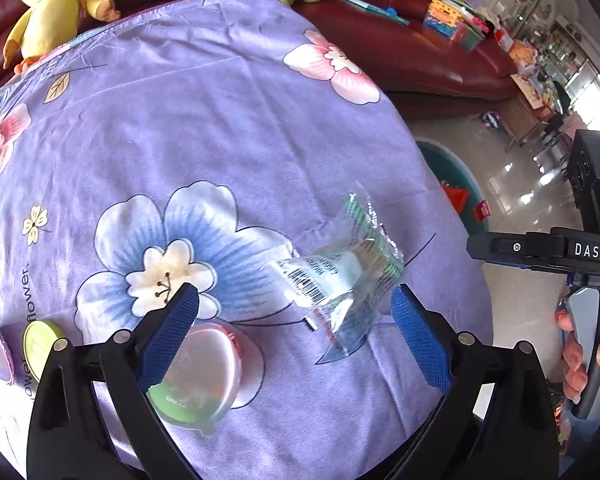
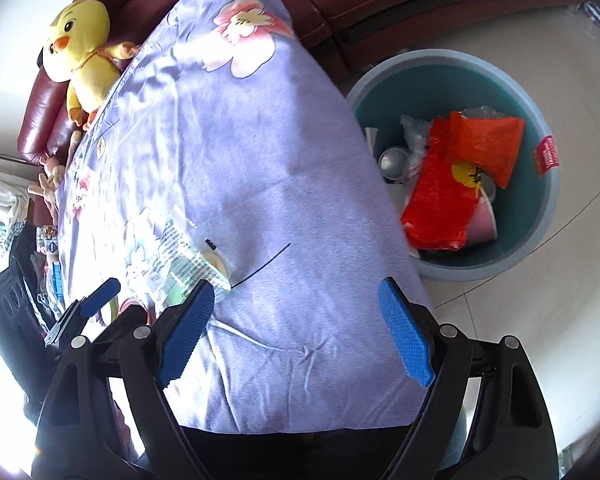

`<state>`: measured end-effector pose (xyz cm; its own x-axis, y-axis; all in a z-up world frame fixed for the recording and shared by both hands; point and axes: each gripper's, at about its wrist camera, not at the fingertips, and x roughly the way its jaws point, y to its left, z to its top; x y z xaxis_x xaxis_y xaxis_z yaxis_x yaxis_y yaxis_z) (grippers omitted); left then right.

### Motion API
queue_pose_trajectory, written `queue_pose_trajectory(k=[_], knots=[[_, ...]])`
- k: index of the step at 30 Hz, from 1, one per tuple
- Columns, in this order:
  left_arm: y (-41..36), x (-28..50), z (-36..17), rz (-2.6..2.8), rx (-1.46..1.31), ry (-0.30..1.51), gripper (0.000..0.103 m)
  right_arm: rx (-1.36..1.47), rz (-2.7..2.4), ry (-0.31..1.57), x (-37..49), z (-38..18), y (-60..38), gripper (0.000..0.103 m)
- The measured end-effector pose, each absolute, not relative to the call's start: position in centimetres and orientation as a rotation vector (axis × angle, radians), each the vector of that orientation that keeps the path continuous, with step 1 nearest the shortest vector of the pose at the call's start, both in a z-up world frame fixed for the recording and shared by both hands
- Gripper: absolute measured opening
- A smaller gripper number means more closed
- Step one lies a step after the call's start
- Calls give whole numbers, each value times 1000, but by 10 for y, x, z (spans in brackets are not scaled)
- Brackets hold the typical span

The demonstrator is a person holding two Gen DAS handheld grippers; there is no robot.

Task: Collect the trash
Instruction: 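Move both tools back over the table toward the capsule and plastic bag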

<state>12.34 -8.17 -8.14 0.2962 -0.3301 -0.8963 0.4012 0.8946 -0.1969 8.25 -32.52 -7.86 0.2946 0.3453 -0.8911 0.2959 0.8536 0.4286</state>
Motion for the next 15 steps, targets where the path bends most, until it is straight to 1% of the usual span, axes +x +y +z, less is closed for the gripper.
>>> queue_pose_trajectory(k=[7,15], knots=[[-38,115,-91,-424,82,1183,97,549,89,1327,95,-79,-283,80],[-13,117,-105,-398,46,1215,97,513,119,1350,108,-79,-250,80]])
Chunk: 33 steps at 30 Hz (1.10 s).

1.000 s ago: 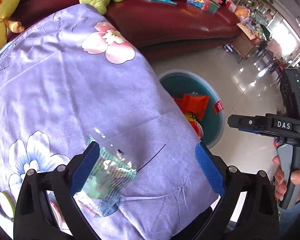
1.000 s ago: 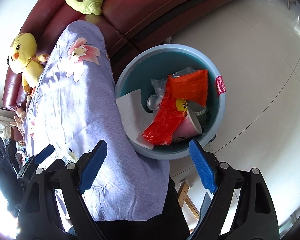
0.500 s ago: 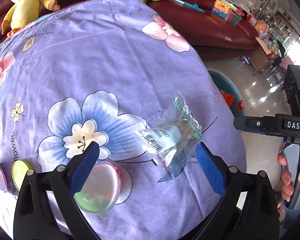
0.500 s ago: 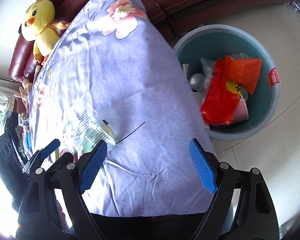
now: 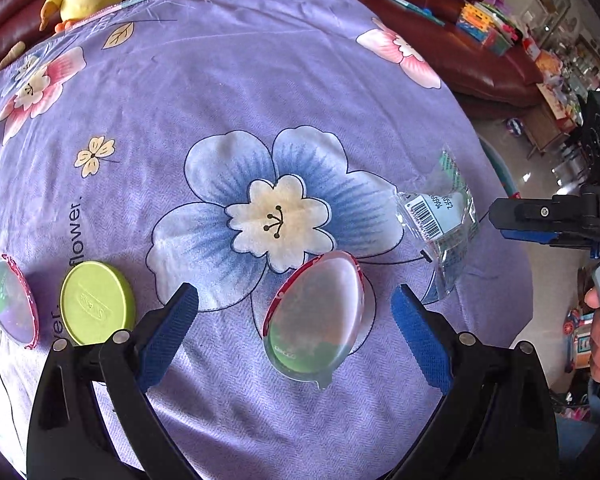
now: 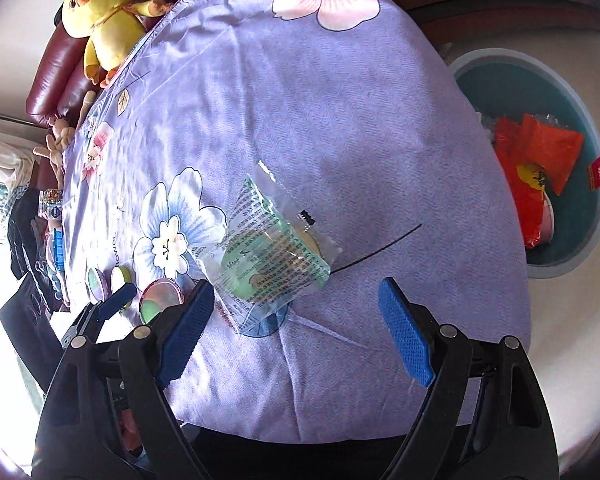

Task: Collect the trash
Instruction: 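Grasp the pink-rimmed clear capsule with the left tool while the right tool grasps the clear bag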

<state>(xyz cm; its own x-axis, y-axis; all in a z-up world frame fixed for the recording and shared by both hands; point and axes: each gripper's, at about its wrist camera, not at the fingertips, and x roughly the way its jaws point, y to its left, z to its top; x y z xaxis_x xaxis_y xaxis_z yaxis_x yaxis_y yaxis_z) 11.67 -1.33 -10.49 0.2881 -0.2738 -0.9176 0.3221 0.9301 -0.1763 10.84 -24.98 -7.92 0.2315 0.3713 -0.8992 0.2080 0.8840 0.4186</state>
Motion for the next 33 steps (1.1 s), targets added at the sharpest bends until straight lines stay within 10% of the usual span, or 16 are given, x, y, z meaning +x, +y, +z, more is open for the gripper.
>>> queue_pose_trajectory(k=[33], knots=[[1,106,-115,-469,90,1215,97,542,70,1399,136,-95,-205,82]])
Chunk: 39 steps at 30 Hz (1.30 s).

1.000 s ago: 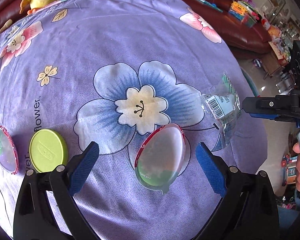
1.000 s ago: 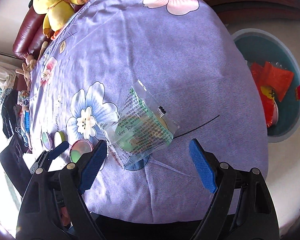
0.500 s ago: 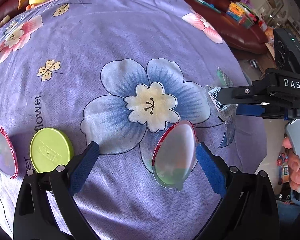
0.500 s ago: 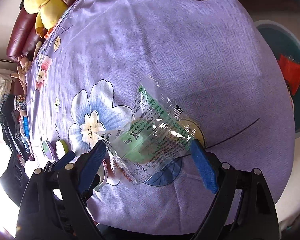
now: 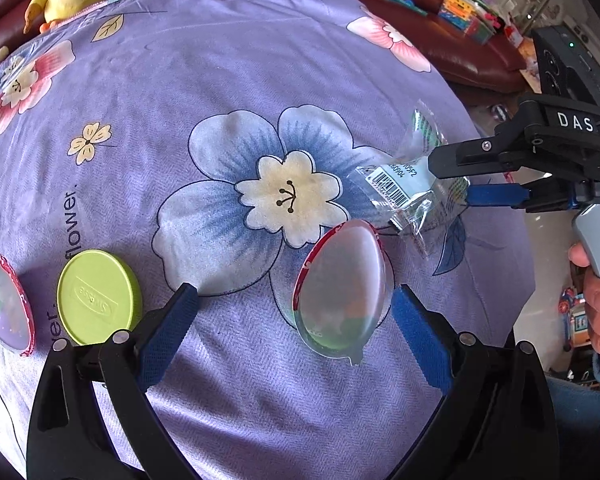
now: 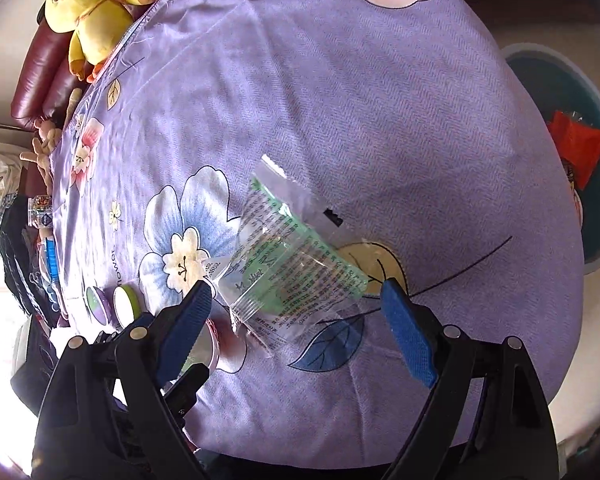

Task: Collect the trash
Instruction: 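Grasp the pink-rimmed clear capsule with the left tool while the right tool grasps the clear bag, then lift and carry the capsule and clear bag over the teal bin with both tools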

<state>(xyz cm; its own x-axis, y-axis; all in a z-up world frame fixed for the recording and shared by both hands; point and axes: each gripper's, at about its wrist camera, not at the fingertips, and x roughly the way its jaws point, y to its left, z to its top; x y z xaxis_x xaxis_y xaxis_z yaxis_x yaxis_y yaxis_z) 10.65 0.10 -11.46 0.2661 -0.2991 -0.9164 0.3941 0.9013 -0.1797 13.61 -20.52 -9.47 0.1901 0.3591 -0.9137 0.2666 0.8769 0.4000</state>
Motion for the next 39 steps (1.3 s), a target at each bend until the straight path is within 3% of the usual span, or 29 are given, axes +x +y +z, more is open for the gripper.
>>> queue_pose_trajectory(k=[5,8,9,10,17,25,29,35,39], knots=[[-18,98,-115,-449,204,1155,96,562,61,1395,128,-94,-211,82],[-26,96,-118,-418,269,1120,69,565,54,1385,125,-92,-212,82],[-26,96,-116,-398,279,1103,52,565,52,1380,125,-91,-212,82],[-23,100,-115,-391,259,1103,48,565,48,1377,124,-91,-212,82],[14,129,-109,-371,43,1149,48,541,53,1352,135,-93,-196,82],[19,130,-110,-389,37,1152,48,403,49,1320,154,-98,-168,82],[18,131,-110,-385,49,1153,49,339,96,1294,153,-95,-163,61],[12,132,-110,-372,48,1160,51,382,111,1272,145,-87,-182,60],[7,133,-107,-375,52,1160,35,401,102,1235,138,-76,-198,60]])
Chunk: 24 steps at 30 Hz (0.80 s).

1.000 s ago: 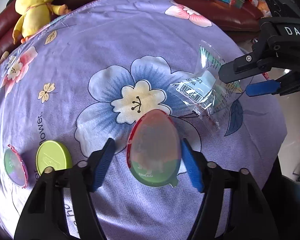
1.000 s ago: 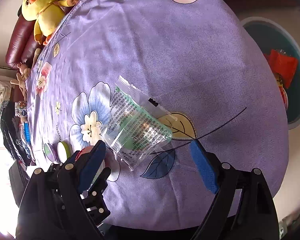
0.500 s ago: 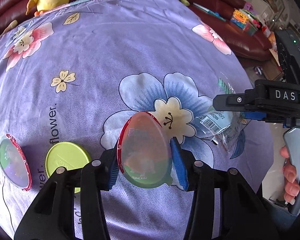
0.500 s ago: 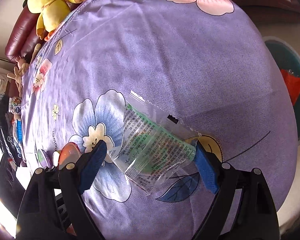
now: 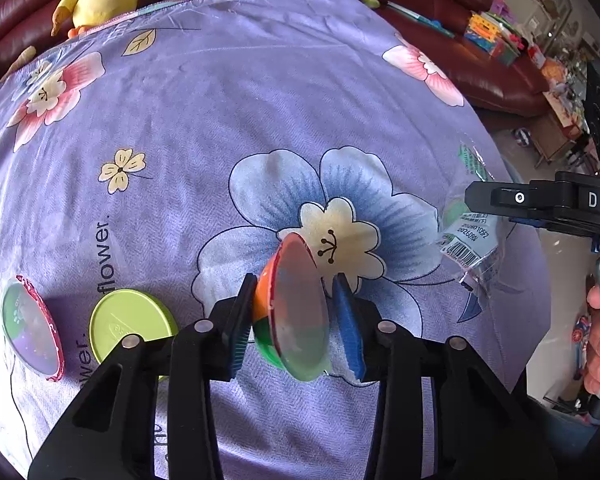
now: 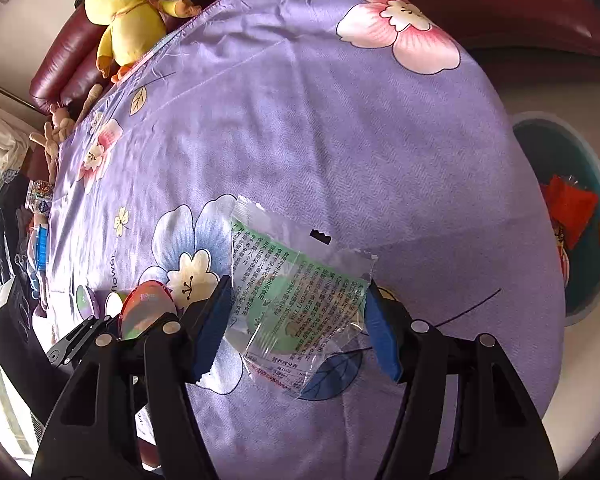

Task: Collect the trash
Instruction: 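Lift and carry the capsule and clear bag over the teal bin with both tools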

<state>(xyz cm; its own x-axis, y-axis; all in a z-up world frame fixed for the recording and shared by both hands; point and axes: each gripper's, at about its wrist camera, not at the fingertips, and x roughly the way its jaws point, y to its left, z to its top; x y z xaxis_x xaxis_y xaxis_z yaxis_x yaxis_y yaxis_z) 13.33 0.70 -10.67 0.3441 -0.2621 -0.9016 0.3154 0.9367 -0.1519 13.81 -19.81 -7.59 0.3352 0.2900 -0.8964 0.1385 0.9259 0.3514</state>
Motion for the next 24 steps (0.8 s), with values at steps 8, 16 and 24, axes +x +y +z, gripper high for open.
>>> queue_pose_trajectory(k=[8,16,24], knots=[[-6,134,-91,-389,54,1147,28,458,90,1175,121,-63,-234,60],[-13,129,-99,-366,93,1179,28,515,86,1154,106,-64,-266,60],[7,121,-104,-265,72,1198,15,545,116,1154,101,-73,-272,60]])
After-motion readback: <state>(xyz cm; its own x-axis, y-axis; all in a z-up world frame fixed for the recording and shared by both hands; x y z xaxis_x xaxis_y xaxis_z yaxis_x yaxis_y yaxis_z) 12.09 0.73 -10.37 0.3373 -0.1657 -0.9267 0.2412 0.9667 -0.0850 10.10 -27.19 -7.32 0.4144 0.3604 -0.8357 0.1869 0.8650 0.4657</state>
